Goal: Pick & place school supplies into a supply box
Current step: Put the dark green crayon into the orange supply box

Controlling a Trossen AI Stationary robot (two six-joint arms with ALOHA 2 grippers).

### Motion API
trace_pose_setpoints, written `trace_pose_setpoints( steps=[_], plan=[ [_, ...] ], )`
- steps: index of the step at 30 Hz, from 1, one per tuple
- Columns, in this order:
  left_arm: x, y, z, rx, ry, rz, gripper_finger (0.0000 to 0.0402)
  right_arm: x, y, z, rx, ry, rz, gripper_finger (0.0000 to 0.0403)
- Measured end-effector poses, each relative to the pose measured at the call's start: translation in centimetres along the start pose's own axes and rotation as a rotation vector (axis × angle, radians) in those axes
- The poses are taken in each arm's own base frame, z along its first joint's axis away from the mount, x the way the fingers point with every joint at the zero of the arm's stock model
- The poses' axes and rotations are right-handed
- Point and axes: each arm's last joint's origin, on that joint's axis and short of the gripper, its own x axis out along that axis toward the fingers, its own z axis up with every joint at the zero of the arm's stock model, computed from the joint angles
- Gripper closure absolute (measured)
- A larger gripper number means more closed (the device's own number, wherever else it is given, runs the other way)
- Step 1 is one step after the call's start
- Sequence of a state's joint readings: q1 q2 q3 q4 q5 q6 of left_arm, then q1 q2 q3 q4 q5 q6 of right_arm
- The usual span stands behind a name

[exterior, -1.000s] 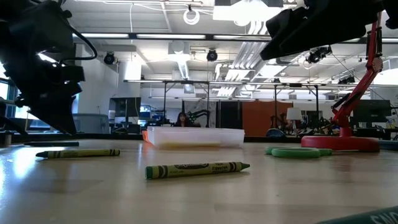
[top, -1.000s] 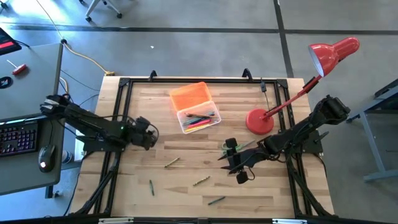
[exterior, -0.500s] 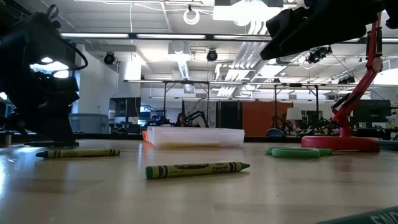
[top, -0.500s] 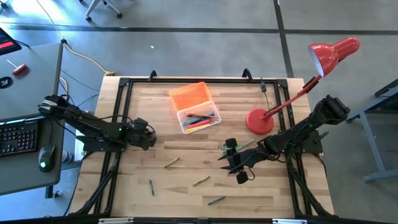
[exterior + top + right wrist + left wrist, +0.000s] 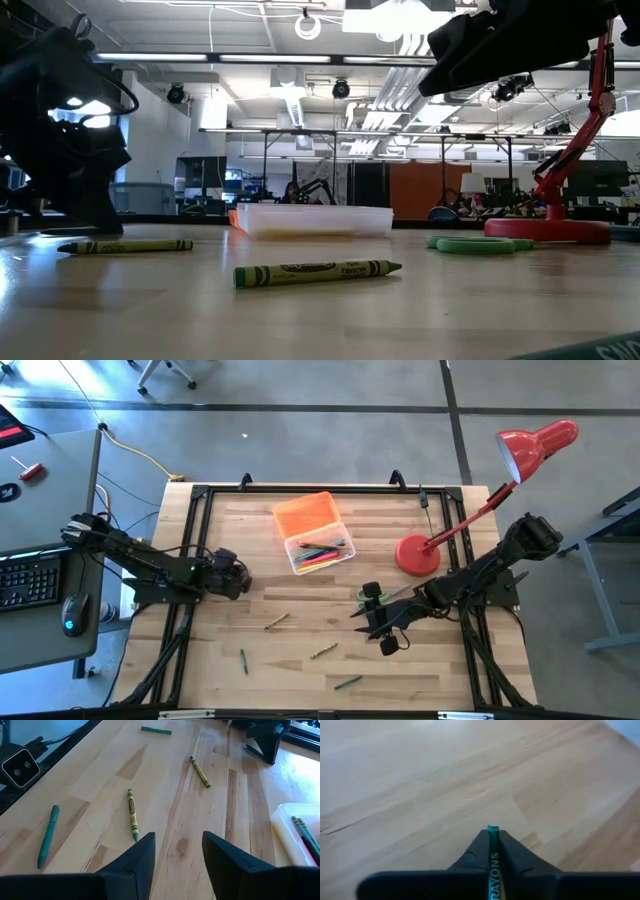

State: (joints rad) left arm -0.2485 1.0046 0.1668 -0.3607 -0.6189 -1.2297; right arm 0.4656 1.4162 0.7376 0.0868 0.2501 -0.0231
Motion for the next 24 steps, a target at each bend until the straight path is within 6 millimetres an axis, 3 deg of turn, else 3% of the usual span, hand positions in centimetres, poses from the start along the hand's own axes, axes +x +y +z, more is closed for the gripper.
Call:
trace_pose_setpoints(
  steps=[5,16,24],
  plan=[
    [0.0,-0.5,0.3,-0.068,-0.062,-0.039,0.0377,0.0,0.0,0.0,-0.001,0.0,0.0,0.026],
    [1.6,-1.4,-0.4,-0.178,-0.117,0.01,0.0267,0.0,0.1,0.0,-0.003,0.0,0.018,0.026],
    [2.7,-2.8,-0.6,-0.133,-0.153,0.06,0.0262,0.0,0.1,0.0,-0.003,0.0,0.018,0.026]
  ],
)
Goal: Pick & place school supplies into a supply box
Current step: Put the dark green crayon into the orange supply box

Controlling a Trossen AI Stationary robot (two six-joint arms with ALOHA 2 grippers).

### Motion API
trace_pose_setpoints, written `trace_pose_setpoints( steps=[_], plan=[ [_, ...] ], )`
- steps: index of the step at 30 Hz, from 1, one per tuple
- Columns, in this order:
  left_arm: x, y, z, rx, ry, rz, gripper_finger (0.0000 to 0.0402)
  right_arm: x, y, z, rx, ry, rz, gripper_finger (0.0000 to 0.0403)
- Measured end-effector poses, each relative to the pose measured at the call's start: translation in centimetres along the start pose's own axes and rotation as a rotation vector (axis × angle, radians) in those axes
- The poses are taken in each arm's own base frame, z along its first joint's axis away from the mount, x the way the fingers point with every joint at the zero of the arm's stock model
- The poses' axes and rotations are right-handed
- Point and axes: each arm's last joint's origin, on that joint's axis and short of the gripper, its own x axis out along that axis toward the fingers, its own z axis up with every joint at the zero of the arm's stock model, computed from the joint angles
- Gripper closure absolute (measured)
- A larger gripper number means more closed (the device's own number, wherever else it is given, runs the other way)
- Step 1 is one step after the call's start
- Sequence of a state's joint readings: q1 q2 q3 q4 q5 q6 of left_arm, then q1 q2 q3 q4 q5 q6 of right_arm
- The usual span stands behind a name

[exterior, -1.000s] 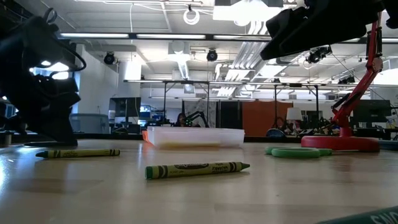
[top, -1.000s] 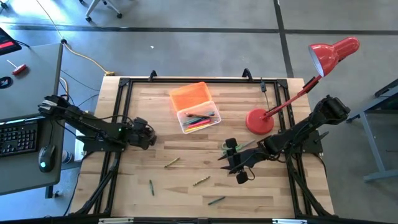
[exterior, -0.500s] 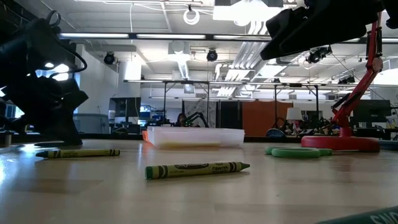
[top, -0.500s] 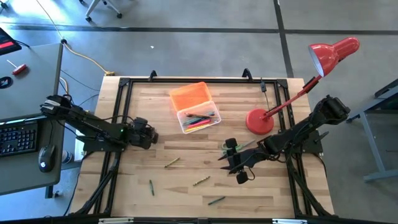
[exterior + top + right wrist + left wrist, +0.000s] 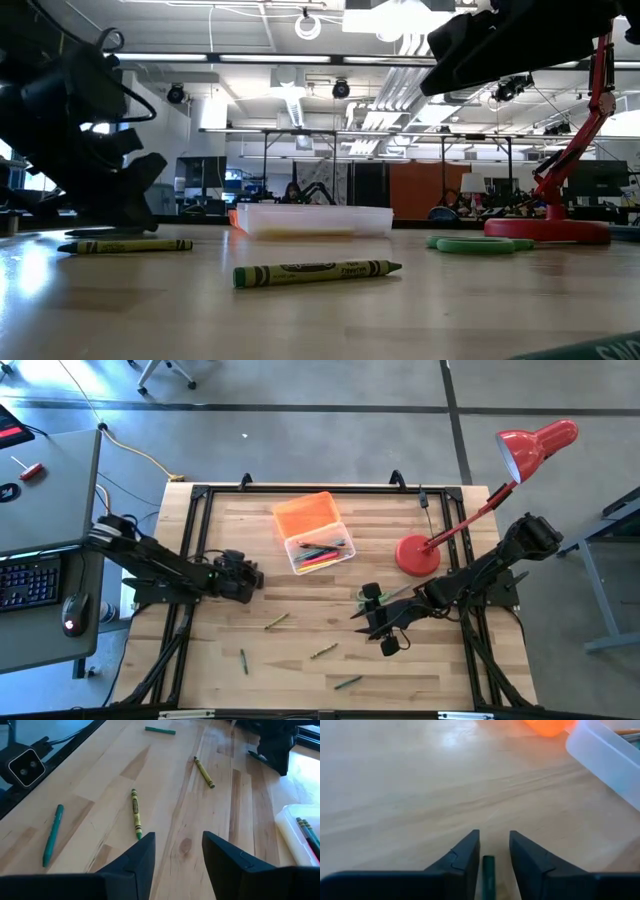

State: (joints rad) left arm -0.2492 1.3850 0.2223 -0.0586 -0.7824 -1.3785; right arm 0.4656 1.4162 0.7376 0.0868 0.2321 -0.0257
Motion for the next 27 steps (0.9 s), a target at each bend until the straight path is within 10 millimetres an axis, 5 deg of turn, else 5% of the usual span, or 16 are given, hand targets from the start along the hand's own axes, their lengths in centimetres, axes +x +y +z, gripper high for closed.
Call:
trace_pose_setpoints(
  steps=[9,27],
  plan=[
    [-0.4,-1.1,-1.4,0.137,-0.023,0.013,0.027,0.0,0.0,0.0,0.002,0.001,0.004,0.026],
    [-0.1,-0.2,-4.6,0.069,-0.226,-0.005,0.0282,0.0,0.1,-0.2,0.019,0.021,0.006,0.026]
  ],
)
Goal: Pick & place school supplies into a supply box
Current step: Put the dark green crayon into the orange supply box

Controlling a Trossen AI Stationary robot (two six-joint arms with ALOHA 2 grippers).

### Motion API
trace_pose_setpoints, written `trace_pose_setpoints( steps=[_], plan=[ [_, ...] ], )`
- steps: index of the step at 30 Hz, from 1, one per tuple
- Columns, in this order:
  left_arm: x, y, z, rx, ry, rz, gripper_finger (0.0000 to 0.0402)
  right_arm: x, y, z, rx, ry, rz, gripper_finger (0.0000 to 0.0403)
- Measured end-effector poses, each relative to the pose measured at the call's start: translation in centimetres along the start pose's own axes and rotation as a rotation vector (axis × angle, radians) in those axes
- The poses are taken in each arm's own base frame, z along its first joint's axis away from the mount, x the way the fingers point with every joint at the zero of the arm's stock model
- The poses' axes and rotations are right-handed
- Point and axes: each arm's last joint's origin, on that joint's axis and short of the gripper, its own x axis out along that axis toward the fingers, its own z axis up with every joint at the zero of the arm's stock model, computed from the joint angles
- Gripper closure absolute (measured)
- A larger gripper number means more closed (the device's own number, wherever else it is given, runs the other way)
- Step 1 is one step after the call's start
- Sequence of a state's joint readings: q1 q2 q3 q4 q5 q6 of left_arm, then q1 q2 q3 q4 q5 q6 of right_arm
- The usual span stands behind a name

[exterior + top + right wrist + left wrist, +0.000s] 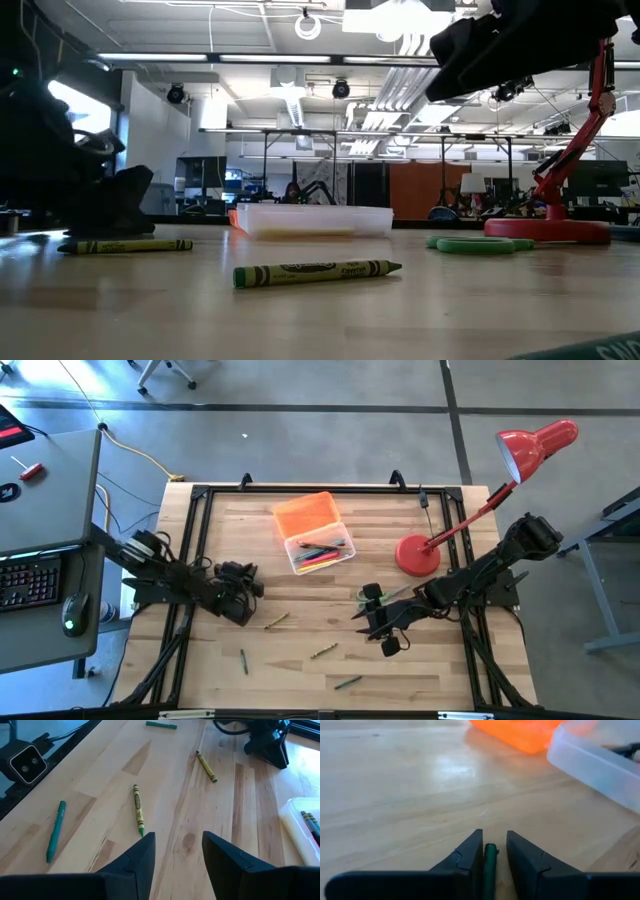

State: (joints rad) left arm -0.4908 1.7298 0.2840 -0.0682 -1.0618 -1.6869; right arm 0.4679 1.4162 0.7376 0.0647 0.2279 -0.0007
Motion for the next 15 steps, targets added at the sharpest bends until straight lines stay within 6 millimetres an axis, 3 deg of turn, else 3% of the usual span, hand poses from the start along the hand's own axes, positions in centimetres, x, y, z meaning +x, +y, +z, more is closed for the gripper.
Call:
trace_pose_setpoints(
  steps=[6,11,15],
  plan=[
    [0.6,-0.4,-0.8,0.016,-0.086,0.0,0.0364,0.0,0.0,0.0,-0.003,-0.001,0.0,0.026],
    [0.3,-1.7,-0.4,-0.03,-0.062,-0.01,0.0365,0.0,0.0,0.1,-0.003,-0.007,-0.001,0.026],
    [0.1,-3.9,1.0,-0.118,-0.018,-0.029,0.0352,0.0,0.0,0.1,-0.001,-0.007,-0.004,0.026]
  ],
)
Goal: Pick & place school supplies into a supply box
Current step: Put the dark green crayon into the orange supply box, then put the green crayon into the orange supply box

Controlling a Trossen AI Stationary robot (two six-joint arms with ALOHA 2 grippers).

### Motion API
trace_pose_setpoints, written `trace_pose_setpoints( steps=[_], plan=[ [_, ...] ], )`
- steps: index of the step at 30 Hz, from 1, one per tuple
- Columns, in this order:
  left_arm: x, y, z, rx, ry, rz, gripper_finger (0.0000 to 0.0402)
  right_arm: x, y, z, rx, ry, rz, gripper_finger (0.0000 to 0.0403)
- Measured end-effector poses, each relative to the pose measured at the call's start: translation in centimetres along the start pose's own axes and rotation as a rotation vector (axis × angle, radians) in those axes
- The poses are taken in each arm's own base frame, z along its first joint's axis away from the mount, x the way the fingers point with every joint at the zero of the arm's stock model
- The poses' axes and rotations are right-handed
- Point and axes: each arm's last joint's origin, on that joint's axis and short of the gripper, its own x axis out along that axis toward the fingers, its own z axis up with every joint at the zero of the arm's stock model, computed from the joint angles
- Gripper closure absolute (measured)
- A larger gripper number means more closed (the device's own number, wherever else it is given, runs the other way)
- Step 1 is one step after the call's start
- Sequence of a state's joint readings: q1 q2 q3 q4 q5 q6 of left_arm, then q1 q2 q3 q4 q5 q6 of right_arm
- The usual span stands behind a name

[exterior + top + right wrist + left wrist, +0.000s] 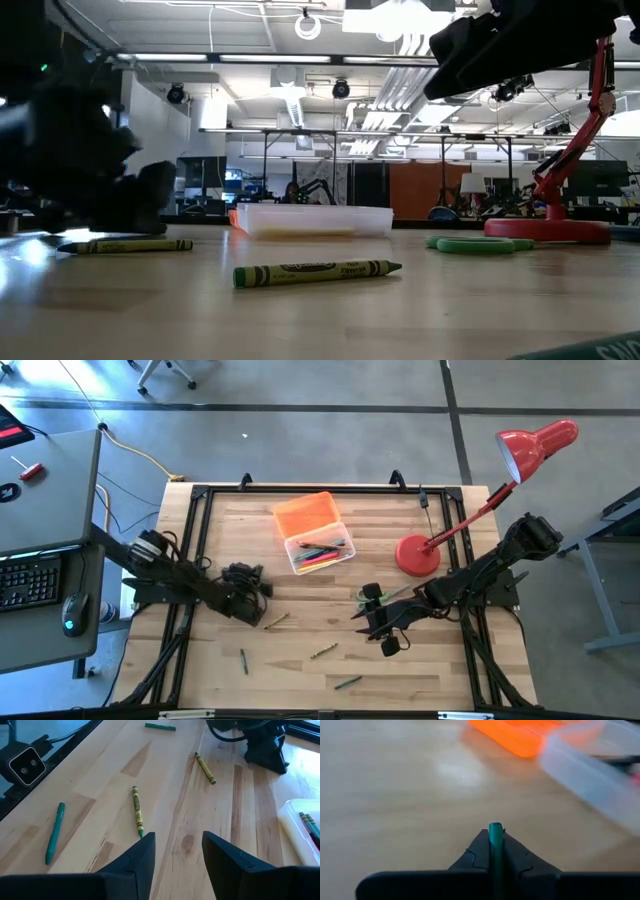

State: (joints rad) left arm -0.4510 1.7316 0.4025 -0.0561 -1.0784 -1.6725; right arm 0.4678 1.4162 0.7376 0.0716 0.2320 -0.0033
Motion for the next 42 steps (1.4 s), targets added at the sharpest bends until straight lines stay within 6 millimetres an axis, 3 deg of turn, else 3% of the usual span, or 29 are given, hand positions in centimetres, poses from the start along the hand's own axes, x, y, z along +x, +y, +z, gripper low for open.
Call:
trace_pose_setpoints(
  steps=[2,6,13,16,19,23,27,31,36,42],
  plan=[
    [0.1,-2.0,1.1,-0.087,0.081,-0.021,0.0358,0.0,0.0,0.0,0.001,-0.001,0.003,0.026],
    [1.3,-5.6,3.9,-0.023,0.215,-0.064,0.0366,0.0,0.0,0.1,0.0,-0.006,0.002,0.026],
    [4.4,-12.7,11.6,0.203,0.141,-0.218,0.0363,0.0,0.0,0.1,0.005,-0.014,0.003,0.026],
    [5.6,-14.3,14.8,0.284,0.113,-0.261,0.0353,0.0,0.0,0.1,0.005,-0.012,0.005,0.026],
    [7.2,-15.1,16.7,0.284,0.111,-0.285,0.0357,-0.1,0.3,0.1,0.0,-0.014,0.012,0.026],
    [10.4,-15.3,17.0,0.286,0.141,-0.273,0.0366,-0.2,1.0,0.2,-0.011,-0.021,0.031,0.026],
    [14.0,-14.7,14.8,0.313,0.246,-0.254,0.0355,-0.4,1.7,0.2,-0.009,-0.029,0.053,0.026],
    [16.4,-14.3,12.5,0.339,0.318,-0.223,0.0324,-0.6,2.4,0.1,0.005,-0.023,0.07,0.026],
    [17.6,-15.2,12.5,0.329,0.318,-0.229,0.0299,-0.7,2.7,0.1,-0.012,-0.026,0.08,0.026],
    [17.6,-17.4,14.8,0.384,0.24,-0.27,0.0279,-0.7,2.7,0.1,-0.01,-0.026,0.076,0.026]
  ],
)
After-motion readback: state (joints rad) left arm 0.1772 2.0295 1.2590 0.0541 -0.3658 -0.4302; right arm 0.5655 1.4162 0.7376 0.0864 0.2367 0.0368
